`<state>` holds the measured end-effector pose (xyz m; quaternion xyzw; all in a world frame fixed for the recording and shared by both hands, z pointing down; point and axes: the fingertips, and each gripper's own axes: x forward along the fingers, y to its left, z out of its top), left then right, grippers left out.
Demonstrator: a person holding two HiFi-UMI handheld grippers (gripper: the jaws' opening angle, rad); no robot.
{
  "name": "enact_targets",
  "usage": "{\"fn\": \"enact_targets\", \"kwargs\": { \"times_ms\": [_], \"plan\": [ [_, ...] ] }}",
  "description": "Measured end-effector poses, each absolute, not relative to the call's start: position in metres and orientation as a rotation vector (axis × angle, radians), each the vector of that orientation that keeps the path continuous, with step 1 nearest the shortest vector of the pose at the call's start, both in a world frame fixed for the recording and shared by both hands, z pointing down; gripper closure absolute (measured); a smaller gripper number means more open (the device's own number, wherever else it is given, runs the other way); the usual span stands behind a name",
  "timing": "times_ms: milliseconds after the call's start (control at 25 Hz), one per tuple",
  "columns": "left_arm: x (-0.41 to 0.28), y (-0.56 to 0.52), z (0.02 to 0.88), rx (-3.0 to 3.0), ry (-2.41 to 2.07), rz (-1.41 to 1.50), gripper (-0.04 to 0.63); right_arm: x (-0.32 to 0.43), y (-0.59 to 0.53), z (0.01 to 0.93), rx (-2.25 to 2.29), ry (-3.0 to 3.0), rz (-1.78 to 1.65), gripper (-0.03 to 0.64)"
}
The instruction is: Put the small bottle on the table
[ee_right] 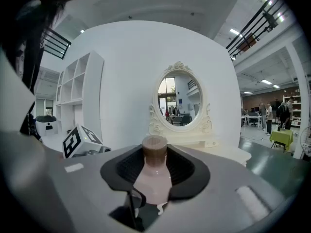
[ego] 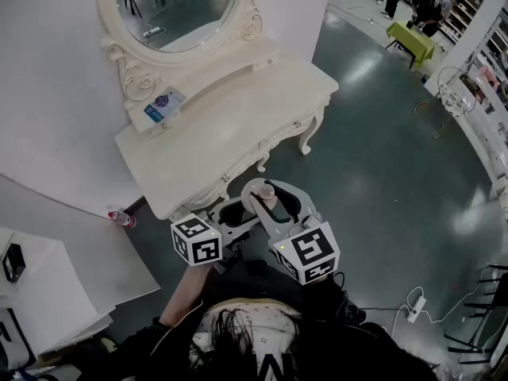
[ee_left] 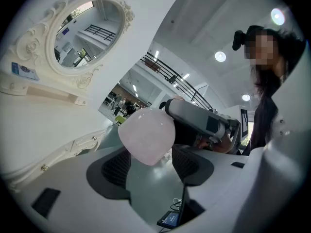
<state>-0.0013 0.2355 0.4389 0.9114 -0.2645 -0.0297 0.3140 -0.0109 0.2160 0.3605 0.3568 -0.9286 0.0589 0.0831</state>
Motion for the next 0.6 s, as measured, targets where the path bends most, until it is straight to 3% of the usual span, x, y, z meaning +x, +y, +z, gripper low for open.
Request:
{"fn": "enact_targets", "kwargs": {
  "times_ms": [600],
  "plan": [
    [0.004, 0.254, 0.441, 2.394, -0.737, -0.064, 0.345, -0.005, 0.235, 0.363, 1.015, -2.795, 0.186, 0.466]
  ]
}}
